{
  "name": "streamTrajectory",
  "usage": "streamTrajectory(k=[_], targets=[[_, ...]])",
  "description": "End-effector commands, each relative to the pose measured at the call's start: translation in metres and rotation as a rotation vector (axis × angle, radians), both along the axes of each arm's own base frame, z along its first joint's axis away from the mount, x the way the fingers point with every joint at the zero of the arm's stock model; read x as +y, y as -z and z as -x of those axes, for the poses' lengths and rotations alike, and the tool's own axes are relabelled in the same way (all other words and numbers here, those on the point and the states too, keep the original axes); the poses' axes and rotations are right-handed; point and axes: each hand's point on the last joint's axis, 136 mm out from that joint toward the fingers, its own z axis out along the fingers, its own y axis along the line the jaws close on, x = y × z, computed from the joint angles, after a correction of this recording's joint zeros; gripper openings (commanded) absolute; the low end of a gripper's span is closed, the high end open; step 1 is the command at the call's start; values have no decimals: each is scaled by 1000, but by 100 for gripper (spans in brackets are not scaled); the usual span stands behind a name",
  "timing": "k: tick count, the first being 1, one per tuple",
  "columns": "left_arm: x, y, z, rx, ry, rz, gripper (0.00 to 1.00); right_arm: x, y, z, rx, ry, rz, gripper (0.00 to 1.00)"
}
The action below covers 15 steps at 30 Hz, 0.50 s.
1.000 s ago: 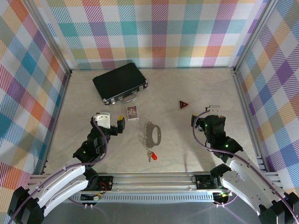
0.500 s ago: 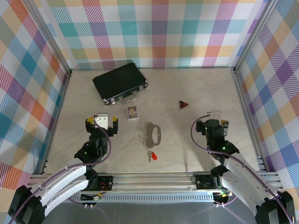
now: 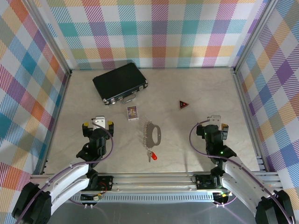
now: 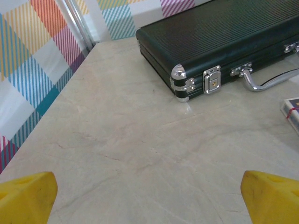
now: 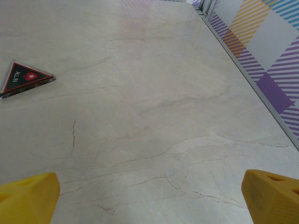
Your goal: Put the keys on the keyring
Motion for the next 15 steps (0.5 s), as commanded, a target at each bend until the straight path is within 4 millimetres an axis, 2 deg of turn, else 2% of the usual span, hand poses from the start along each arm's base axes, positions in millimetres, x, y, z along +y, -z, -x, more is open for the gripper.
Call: streamTrajectory(k=[1,15], targets=[[1,-6,-5,-38,-6,41,100,0,-9,-10,-45,15,-3,99],[12,-7,-13,-78,-36,78,100,-3,-15,-46,-128,56,23,99]])
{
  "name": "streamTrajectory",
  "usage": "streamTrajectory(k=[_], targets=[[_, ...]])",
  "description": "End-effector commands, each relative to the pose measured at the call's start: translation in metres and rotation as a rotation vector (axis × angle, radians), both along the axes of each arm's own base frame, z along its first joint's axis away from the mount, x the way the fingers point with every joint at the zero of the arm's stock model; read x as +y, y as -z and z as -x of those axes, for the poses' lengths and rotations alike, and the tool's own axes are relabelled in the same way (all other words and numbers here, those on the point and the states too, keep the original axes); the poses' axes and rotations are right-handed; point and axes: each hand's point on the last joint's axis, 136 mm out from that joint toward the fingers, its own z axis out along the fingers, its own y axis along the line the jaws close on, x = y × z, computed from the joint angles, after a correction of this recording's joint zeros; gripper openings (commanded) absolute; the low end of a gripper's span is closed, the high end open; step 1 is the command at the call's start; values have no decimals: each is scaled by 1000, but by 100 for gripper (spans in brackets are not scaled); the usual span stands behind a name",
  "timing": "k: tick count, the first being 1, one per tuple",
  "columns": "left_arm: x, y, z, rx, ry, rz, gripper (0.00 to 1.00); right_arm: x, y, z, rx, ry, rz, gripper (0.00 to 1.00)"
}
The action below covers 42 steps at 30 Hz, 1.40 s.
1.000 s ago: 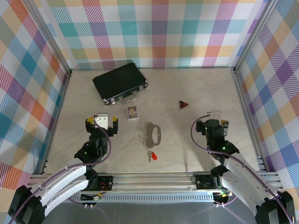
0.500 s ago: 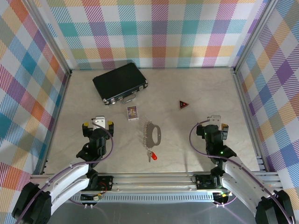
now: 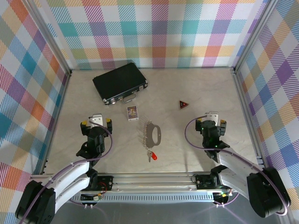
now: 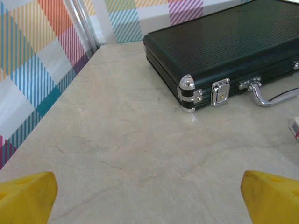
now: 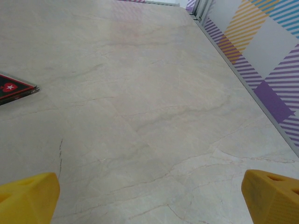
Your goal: Put the keys on the keyring
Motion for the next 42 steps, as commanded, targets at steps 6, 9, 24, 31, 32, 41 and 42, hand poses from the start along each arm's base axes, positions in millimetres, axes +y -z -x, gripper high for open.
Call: streamTrajectory(k=[6,9,24,31,32,41,42], targets=[[5,-3,-11,-60,-20,47,100,10,-24,-36,-119,-44,-19,99],[3,-1,-16,-63,-10,48,100,7,-27,-40,-139,-35,-25,99],[1,5,-56,-86,1,79,100,4,-25,-68,-159,-61,-58,99],[1,7,-70,-119,8,87,100,6,-24,-78,-158,-71,-45,99],[4,9,-70,-129,-5,85,100,7,-24,-79,-155,-81,-44,99],[8,21,-78,-109,-29,88,100,4,-14,-89,-174,-70,-32,99],[8,21,-79,-106,-26,91,100,3,-14,-89,-178,-66,-32,99]])
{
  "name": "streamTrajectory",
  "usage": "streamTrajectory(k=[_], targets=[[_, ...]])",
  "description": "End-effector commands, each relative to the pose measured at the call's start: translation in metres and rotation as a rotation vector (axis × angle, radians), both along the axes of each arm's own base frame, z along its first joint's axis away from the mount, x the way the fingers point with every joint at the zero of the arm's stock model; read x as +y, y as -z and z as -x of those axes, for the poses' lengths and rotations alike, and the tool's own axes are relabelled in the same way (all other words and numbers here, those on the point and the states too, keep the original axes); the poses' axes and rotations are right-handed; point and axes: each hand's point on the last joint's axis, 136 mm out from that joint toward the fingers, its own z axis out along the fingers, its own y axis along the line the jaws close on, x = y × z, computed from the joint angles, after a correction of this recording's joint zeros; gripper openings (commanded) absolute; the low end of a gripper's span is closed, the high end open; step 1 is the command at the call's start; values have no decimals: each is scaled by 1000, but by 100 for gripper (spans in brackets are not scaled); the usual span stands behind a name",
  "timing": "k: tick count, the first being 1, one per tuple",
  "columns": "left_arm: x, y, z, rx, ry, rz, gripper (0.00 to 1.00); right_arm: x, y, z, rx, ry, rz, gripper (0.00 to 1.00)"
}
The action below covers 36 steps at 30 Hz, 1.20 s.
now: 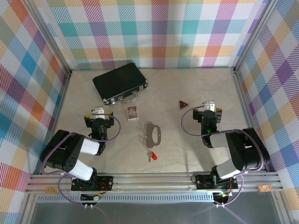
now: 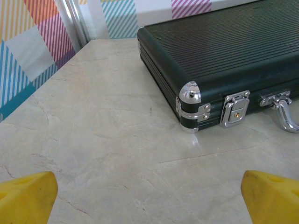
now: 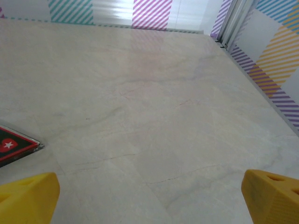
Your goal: Put the keys on the keyring
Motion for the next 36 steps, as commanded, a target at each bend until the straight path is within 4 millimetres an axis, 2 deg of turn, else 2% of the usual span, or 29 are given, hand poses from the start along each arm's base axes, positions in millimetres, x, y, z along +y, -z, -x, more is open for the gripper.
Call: streamTrajectory(k=[1,6,9,12,36], targets=[[0,-18,-12,-67,1,34,100,-1,-23,-12,-81,5,-16,99],[0,-10,-22,-15,32,67,100,-9,-10,-27,36,-4,-83,99],[1,1,-27,-12,37,74,100,-12,-5,-33,75,-10,-118,99],[1,5,-30,38,38,85,100,-16,-6,-29,57,-11,-151,99],[6,8,-36,55,37,116,100,-11,-9,-21,10,-70,-177,99]])
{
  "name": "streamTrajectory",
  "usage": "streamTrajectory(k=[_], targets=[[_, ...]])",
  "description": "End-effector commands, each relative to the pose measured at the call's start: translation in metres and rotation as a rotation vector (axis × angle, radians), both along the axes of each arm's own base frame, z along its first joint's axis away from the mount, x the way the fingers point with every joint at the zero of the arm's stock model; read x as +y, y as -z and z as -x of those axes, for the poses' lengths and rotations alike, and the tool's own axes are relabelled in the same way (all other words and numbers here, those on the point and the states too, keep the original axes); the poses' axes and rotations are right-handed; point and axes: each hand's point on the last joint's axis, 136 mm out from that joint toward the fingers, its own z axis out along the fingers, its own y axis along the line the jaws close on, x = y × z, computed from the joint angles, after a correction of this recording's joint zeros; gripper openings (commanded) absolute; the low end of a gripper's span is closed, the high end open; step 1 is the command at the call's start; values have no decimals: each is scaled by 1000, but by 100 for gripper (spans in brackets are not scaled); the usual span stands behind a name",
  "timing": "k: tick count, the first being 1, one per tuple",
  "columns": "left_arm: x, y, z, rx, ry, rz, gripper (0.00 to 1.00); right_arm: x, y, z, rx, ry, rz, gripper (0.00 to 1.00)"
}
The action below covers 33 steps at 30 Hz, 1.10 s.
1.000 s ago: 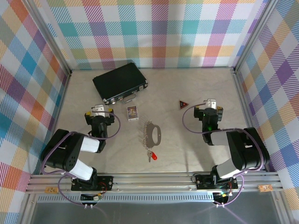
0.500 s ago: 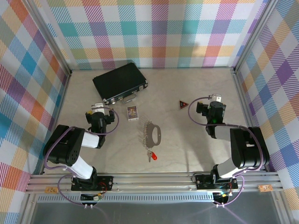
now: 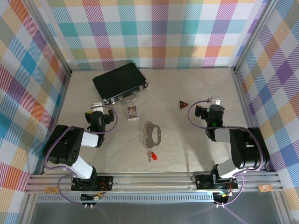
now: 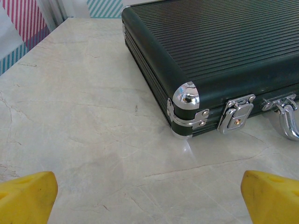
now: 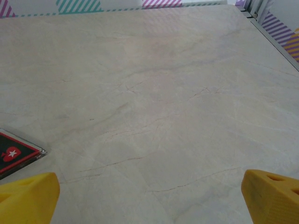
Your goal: Put the keys on the keyring
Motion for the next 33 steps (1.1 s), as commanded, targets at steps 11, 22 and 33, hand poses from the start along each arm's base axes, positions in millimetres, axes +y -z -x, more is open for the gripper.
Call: streamTrajectory(k=[11,22,33], targets=[[3,-5,-5,-14,-11,24,100,9,-6,-3,-85,-80,-35,99],[3,-5,-5,-13,-10,24,100,6,-6,-2,-81,-72,-47,99],[4,-5,-5,-13,-11,23,100,6,-5,-2,-78,-73,-46,99]])
